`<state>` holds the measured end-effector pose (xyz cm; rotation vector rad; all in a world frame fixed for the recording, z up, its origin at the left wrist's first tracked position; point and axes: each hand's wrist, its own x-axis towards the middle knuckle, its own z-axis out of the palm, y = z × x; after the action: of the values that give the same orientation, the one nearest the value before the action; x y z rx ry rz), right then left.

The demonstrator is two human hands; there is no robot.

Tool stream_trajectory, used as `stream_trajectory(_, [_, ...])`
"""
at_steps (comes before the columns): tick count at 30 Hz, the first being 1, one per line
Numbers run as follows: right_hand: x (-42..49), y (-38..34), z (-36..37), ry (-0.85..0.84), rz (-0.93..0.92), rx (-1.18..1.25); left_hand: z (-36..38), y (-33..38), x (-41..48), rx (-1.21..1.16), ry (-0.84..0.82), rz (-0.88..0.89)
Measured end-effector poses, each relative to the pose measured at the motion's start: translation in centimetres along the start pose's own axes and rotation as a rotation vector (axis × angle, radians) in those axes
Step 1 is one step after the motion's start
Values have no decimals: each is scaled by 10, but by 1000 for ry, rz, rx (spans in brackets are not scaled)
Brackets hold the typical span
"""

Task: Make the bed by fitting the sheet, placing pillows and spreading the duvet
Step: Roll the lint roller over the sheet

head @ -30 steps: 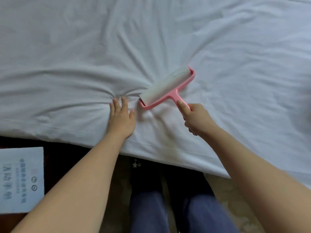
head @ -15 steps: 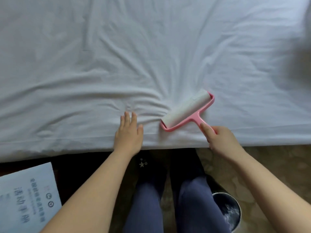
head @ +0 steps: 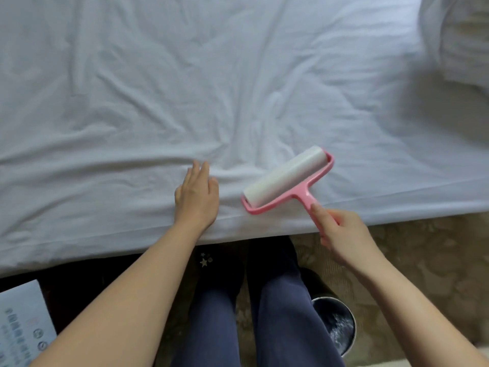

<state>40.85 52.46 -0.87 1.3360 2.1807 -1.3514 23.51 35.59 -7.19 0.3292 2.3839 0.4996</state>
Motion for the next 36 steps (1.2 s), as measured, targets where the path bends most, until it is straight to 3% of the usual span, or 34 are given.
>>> stream_trajectory(5, [41,17,-52,84,61,48,5,47,25,28,-4,2])
stream_trajectory(10, [91,15,-61,20,75,85,21,94,54,121,-29,-52])
stream_trajectory(16, [155,-28,-43,-45,33,123,26,111,68,84,-11,-176])
stream_trajectory(22, [206,-76,-37,-67,-9,135,25,105,69,152,-49,-149])
stream_trajectory(27, [191,-67,-54,-70,-72,190,29,103,69,129,42,-124])
stream_trajectory(36, [139,-4,-89,-112,-5,101,28,94,55,44,155,-120])
